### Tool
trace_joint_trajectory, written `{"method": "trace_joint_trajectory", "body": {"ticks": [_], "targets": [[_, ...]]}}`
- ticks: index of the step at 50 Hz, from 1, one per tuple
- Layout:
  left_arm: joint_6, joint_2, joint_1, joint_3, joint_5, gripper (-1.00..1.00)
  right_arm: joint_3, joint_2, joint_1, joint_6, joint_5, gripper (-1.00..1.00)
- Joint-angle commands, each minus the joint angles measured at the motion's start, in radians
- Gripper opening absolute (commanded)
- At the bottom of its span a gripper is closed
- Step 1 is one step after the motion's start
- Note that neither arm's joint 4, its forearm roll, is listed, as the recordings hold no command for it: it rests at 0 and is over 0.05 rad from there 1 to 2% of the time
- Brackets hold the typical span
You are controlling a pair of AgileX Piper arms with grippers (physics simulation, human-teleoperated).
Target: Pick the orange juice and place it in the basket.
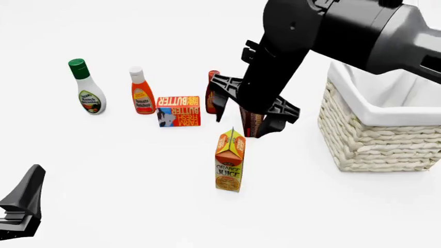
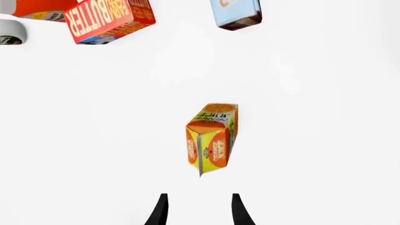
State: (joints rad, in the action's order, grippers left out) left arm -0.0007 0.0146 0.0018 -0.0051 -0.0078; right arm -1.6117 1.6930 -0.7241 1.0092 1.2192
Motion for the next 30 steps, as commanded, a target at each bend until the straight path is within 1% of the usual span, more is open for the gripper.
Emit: {"method": "trace_joint_trajectory", "body": {"ticks": [1,12,21,22,24,30], "targets": [[0.000,0.000,0.000,0.000,0.000,1.00,-0.016,0.038,0.004,-0.028,0.001,1.00],[0.000,0.000,0.000,0.000,0.000,1.00,-0.039,0.081,0.019,-0.058,0.001,1.00],[0.000,0.000,0.000,0.000,0.000,1.00,-0.043,0.102,0.018,-0.067,0.001,1.00],[0.000,0.000,0.000,0.000,0.000,1.00,-0.040,0.105,0.026,-0.076,0.001,1.00],[0.000,0.000,0.000,0.000,0.000,1.00,-0.043,0.108,0.019,-0.071,0.001,1.00],[0.000,0.000,0.000,0.000,0.000,1.00,-0.042,0.115,0.022,-0.080,0.001,1.00]]}}
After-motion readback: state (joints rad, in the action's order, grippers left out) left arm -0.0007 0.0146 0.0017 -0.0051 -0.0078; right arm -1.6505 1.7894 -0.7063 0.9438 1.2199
